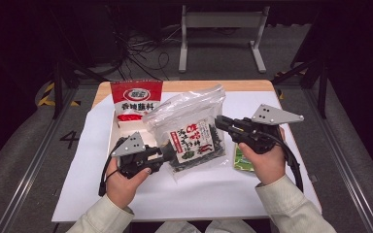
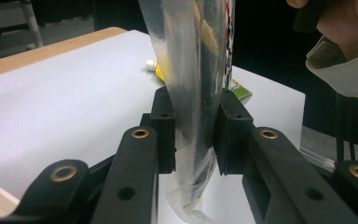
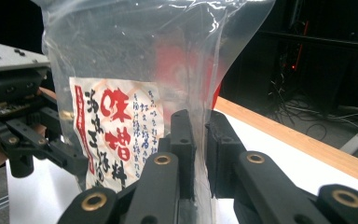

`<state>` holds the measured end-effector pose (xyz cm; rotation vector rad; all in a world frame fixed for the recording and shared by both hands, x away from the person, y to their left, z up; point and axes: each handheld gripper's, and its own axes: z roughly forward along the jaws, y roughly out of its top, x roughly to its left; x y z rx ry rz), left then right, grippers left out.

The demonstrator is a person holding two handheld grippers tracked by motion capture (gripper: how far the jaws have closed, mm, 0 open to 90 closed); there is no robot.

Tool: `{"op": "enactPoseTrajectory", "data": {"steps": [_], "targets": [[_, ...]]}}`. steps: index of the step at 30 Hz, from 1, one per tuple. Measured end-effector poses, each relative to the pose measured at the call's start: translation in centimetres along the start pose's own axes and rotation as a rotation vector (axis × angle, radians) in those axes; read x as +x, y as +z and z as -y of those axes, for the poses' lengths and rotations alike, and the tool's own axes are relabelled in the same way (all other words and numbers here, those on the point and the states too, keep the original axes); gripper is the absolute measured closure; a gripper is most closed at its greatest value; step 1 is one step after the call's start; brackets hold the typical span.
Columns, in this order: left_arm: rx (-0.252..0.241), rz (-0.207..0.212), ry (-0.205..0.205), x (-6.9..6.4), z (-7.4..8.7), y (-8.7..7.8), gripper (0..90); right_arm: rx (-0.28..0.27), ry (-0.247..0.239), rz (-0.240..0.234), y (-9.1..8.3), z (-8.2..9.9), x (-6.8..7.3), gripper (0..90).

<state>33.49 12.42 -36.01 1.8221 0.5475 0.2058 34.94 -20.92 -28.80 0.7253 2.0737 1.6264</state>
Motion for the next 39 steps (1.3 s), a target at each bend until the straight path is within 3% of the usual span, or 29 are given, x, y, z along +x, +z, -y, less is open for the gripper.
{"op": "enactPoseTrajectory", "data": {"steps": [6, 14, 18, 24, 30, 35, 39], "targets": [[0.027, 0.005, 0.024, -0.1, -0.8, -0.2, 72.9, 0.008, -0.002, 0.012, -0.4, 0.0, -0.3, 79.3], [0.056, -0.027, 0.056, 0.5, -2.1, -1.5, 73.0, 0.008, 0.017, 0.027, -1.1, 0.3, -0.9, 76.1], [0.104, -0.045, 0.079, 0.8, -2.6, -2.3, 73.0, 0.022, 0.021, 0.039, -1.3, 0.8, -1.3, 73.1], [0.073, -0.074, 0.071, 1.5, -3.1, -3.7, 73.0, 0.052, 0.028, 0.059, -1.6, 1.7, -1.9, 72.0], [0.048, -0.077, 0.064, 1.8, -3.9, -5.3, 72.9, 0.116, 0.044, 0.084, -1.4, 4.1, -2.6, 70.2], [0.038, -0.07, 0.049, 2.2, -4.3, -5.6, 72.9, 0.158, 0.043, 0.096, -1.1, 5.6, -2.9, 67.0], [0.027, -0.09, 0.051, 2.6, -4.8, -6.0, 73.0, 0.195, 0.045, 0.1, -0.7, 6.6, -3.2, 66.3]]}}
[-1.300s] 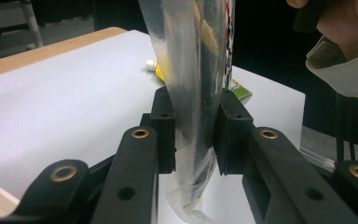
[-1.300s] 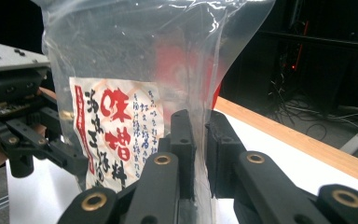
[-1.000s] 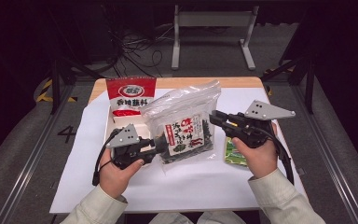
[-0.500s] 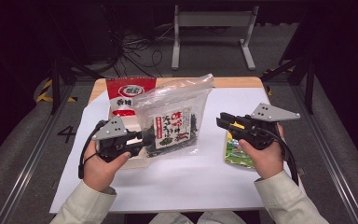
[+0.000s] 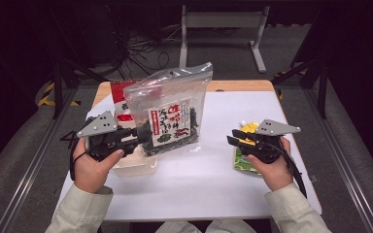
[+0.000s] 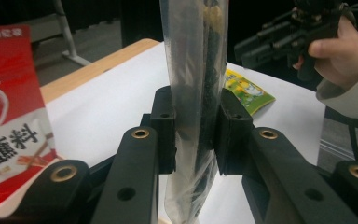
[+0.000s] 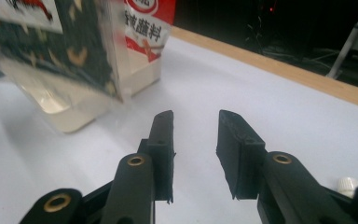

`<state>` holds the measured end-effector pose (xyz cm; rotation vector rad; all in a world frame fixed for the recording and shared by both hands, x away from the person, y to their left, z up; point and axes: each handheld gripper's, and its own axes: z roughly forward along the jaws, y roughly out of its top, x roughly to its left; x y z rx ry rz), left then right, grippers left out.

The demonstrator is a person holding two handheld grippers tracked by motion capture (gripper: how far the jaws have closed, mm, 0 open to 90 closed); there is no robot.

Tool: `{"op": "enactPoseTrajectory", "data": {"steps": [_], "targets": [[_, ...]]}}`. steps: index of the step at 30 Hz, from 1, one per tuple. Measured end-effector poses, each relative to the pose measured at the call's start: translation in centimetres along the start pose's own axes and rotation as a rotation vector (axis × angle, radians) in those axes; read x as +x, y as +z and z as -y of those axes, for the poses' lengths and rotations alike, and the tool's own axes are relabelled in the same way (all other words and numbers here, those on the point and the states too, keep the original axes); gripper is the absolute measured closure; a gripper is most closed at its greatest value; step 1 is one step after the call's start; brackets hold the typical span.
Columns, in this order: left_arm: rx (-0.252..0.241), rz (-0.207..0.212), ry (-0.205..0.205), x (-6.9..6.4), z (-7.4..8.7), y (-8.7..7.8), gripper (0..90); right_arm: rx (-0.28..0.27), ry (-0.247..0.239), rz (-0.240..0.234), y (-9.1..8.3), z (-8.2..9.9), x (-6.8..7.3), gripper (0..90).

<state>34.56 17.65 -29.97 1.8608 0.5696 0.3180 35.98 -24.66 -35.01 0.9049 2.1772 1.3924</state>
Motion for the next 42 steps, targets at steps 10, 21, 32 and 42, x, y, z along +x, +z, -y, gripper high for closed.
{"op": "enactPoseTrajectory", "data": {"steps": [10, 21, 32, 42], "targets": [[-0.047, -0.12, 0.023, 1.3, -0.1, -1.8, 72.9, 0.017, 0.025, -0.01, 0.2, 0.6, -0.5, 66.1], [-0.027, -0.23, 0.044, 2.4, 0.8, -3.1, 72.9, 0.013, 0.047, -0.01, -0.2, 0.9, -1.1, 66.0], [-0.005, -0.318, 0.042, 3.1, 2.2, -3.4, 72.9, -0.016, 0.071, -0.036, -0.3, 0.5, -1.5, 66.2], [-0.049, -0.397, 0.007, 3.9, 3.7, -4.5, 72.9, -0.048, 0.112, -0.065, -0.5, 0.4, -1.9, 66.3]]}}
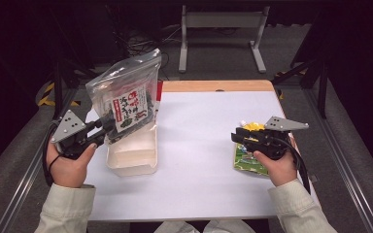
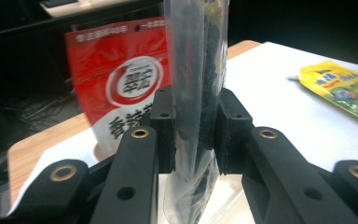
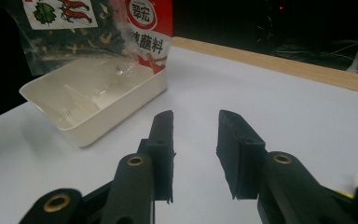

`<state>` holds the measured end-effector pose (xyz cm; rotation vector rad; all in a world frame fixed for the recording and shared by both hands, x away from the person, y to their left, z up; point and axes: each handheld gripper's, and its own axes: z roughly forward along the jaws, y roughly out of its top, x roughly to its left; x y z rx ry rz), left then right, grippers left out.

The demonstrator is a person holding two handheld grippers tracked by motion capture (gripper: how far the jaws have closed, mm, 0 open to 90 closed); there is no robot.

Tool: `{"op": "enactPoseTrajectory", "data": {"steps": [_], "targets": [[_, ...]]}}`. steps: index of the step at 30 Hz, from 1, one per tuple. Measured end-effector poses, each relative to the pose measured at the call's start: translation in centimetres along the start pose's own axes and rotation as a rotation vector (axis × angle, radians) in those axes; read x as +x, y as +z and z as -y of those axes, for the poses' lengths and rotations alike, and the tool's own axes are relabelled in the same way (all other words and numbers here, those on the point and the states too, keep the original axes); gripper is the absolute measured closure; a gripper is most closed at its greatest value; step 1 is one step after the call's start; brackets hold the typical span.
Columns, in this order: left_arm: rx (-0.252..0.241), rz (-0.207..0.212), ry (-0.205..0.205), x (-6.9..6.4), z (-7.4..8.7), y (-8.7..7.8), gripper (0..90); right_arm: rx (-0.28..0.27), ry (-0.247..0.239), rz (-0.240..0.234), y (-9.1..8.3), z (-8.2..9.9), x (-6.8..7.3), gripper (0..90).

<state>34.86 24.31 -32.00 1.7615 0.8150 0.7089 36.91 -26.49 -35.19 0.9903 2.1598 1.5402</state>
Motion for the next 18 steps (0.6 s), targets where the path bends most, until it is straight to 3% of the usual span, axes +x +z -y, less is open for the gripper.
{"op": "enactPoseTrajectory", "data": {"steps": [5, 18], "targets": [[-0.003, -0.011, -0.03, 0.4, 0.5, 0.4, 72.9, -0.003, 0.002, 0.002, 0.0, 0.0, 0.0, 66.1], [0.026, -0.026, -0.047, 1.0, 2.1, 2.3, 72.9, -0.001, 0.004, 0.008, -0.3, 0.1, -0.2, 66.2]]}}
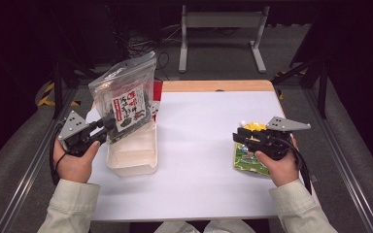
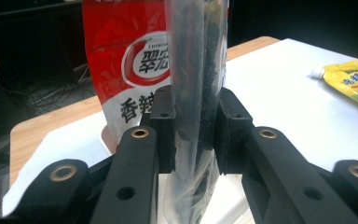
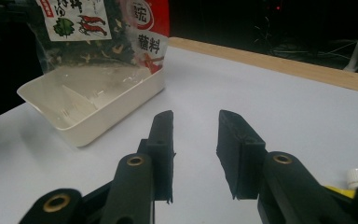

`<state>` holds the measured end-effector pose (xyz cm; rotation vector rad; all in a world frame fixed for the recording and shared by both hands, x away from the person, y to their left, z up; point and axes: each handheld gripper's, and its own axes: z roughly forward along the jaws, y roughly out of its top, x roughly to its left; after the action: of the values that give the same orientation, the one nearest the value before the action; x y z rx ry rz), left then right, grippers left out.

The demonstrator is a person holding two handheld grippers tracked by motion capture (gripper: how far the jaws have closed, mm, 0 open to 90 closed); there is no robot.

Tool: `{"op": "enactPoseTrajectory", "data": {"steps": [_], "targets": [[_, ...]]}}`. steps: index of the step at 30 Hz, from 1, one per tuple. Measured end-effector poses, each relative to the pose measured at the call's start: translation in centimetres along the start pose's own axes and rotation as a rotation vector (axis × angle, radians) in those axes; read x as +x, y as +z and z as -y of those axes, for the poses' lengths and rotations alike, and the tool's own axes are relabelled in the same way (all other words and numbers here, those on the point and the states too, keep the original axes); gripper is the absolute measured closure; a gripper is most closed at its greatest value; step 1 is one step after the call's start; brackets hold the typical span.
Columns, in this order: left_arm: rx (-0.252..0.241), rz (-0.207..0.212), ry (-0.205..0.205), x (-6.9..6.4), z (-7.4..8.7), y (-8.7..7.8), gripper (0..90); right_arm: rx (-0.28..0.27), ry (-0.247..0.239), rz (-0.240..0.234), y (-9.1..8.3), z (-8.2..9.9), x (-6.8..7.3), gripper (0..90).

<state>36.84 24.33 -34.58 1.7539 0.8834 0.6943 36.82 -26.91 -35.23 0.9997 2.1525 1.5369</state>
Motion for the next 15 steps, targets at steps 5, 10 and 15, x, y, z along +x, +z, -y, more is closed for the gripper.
{"op": "enactPoseTrajectory", "data": {"steps": [5, 10, 15], "targets": [[0.005, 0.008, 0.002, 0.2, 0.6, 0.3, 72.9, -0.003, 0.001, -0.009, 0.0, 0.0, 0.0, 65.9], [0.022, 0.017, 0.005, 0.4, 1.1, 0.5, 72.8, 0.0, 0.002, -0.011, 0.0, 0.0, 0.1, 65.6], [0.02, 0.035, -0.001, 0.4, 1.7, 1.1, 72.8, -0.007, 0.004, -0.008, -0.3, 0.0, 0.1, 65.2]]}}
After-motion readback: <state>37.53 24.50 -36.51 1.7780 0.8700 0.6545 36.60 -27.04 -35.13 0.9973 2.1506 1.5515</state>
